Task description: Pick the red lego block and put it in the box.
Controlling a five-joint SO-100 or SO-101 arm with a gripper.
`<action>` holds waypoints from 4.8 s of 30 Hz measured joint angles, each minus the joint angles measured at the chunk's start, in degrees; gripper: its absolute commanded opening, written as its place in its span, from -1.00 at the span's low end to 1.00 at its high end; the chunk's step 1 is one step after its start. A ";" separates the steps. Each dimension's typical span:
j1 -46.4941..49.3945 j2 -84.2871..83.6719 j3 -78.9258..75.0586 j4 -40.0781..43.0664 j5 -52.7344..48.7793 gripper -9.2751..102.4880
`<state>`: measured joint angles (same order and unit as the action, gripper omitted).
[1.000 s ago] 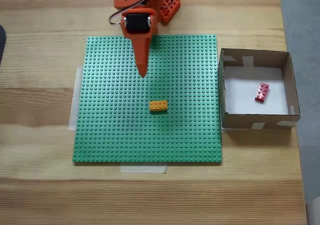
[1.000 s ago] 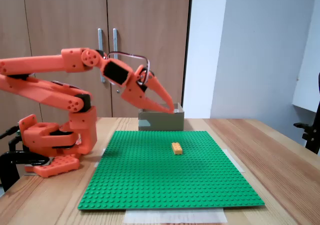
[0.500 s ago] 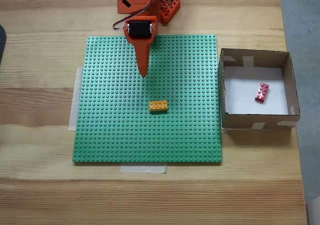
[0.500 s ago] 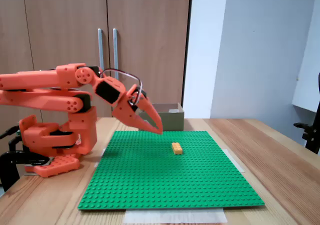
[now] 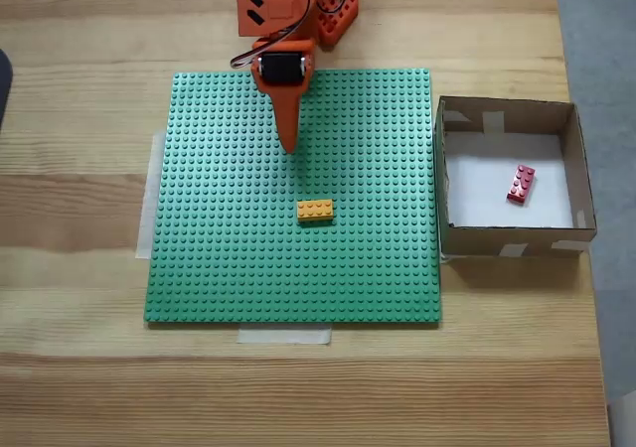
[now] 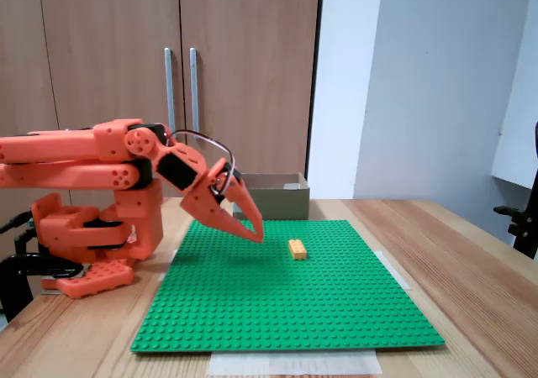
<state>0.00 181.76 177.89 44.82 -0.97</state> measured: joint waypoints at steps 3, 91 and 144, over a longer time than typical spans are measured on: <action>-0.09 0.44 0.44 0.88 0.00 -0.85; 0.09 4.75 2.99 3.43 -1.14 -0.85; 0.09 4.75 3.34 3.43 -1.14 -0.85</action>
<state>0.09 186.50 181.23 48.25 -2.11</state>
